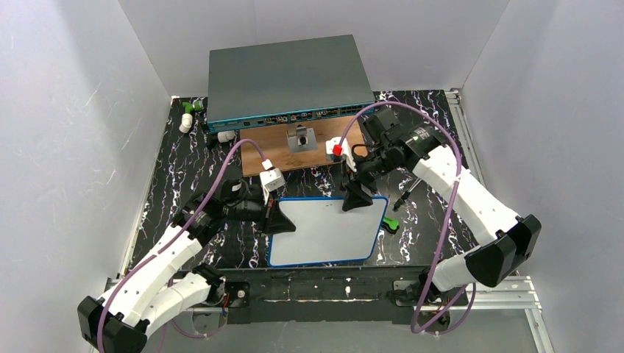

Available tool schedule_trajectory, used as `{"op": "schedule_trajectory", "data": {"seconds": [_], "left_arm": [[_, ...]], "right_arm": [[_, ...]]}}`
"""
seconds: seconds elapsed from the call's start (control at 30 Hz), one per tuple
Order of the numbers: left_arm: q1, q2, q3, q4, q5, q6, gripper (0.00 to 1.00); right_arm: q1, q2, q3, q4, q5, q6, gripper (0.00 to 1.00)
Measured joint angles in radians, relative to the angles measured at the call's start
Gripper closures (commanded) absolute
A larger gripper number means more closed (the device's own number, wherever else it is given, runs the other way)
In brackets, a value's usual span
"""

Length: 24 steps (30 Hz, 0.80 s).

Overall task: Erase the whiteboard
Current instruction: Pass from the left arm to the right

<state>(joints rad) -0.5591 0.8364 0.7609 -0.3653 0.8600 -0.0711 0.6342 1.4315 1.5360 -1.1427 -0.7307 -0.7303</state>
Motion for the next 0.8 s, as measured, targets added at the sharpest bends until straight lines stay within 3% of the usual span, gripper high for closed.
{"op": "schedule_trajectory", "data": {"seconds": [0.2,0.27,0.6,0.67,0.77,0.8], "left_arm": [[0.0,0.0,0.0,0.03,-0.02,-0.005,1.0],[-0.002,-0.003,0.0,0.045,-0.018,-0.008,1.0],[-0.002,-0.05,-0.014,0.071,0.017,-0.024,1.0],[-0.003,-0.058,-0.03,0.108,0.014,-0.037,0.92],[-0.004,-0.057,-0.042,0.182,0.0,-0.06,0.72],[-0.004,-0.057,-0.045,0.213,-0.016,-0.07,0.54]], "right_arm": [[0.071,0.012,-0.082,-0.015,-0.013,0.016,0.57],[0.078,0.027,-0.101,-0.024,-0.019,0.021,0.98],[0.082,0.037,-0.083,-0.066,-0.055,-0.012,0.99],[0.074,0.024,-0.083,-0.066,-0.052,-0.006,0.99],[0.049,-0.003,-0.083,-0.064,-0.048,0.013,0.99],[0.033,-0.015,-0.084,-0.067,-0.049,0.033,0.99]]}}
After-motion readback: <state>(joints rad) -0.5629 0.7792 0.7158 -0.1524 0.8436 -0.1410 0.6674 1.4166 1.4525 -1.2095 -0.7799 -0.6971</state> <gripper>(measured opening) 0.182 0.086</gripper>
